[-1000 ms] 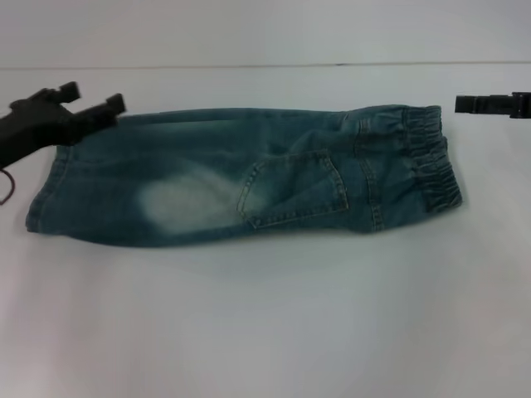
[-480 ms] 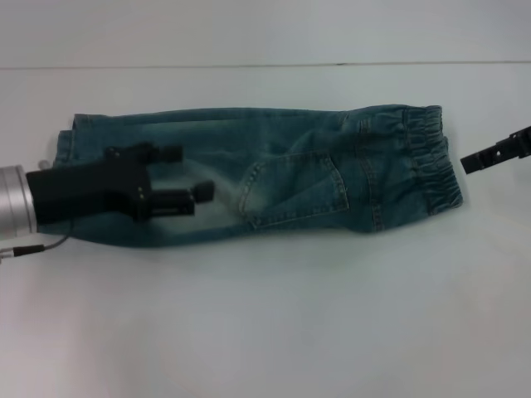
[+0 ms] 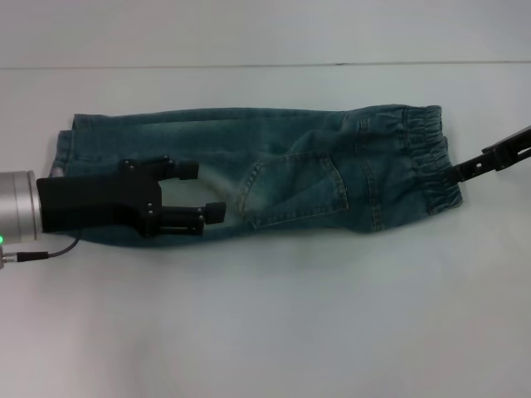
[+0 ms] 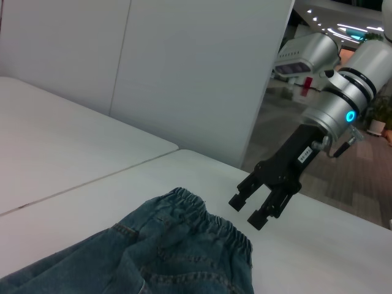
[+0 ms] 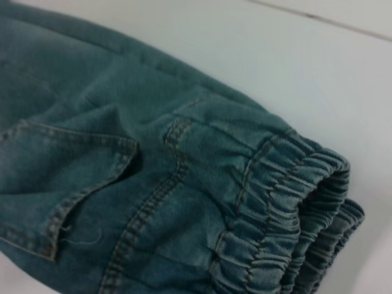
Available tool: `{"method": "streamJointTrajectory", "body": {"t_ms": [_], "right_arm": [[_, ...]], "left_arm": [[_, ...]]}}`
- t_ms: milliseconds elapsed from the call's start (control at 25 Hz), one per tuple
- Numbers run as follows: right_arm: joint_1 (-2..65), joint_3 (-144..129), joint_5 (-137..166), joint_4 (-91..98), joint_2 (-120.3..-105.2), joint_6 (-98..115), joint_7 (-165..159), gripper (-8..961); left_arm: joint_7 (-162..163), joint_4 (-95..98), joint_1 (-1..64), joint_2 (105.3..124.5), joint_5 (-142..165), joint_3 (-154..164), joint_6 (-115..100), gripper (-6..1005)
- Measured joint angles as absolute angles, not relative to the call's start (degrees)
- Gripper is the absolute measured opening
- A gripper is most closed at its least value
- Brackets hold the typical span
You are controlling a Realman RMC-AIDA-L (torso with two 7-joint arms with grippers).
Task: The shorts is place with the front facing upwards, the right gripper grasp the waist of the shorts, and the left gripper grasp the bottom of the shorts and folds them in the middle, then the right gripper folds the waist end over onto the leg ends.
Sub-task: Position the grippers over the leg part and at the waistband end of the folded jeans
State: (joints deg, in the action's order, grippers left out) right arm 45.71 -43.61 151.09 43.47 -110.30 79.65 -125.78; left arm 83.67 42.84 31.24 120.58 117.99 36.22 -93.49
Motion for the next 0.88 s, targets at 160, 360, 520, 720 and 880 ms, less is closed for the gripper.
{"method": "streamJointTrajectory", "body": {"t_ms": [160,360,520,720,880], "right_arm": [[45.9,-45.0,150.9,41.4,-110.86,76.3,-124.5,949],[46.6,-45.1,150.8,39.5,-111.74,73.6,-122.3,948],[47.3,-45.1,150.8,38.5,-112.27,72.7,-121.3,921],[48.2,-45.2,150.8,36.5,-112.46,72.3,-120.3,790],[48.3,-45.2,151.1,36.3,-112.7,72.0,-120.2,581]], "left_arm": [[83.7,42.8,31.2,120.58,118.0,36.1,-93.2,937],[83.8,42.8,31.1,120.69,118.0,35.9,-92.7,937],[83.8,42.8,30.9,120.83,117.8,35.7,-92.5,937],[84.2,42.6,30.8,121.0,117.8,35.7,-92.0,937],[84.3,42.2,30.8,121.02,117.9,35.7,-91.7,937]]}}
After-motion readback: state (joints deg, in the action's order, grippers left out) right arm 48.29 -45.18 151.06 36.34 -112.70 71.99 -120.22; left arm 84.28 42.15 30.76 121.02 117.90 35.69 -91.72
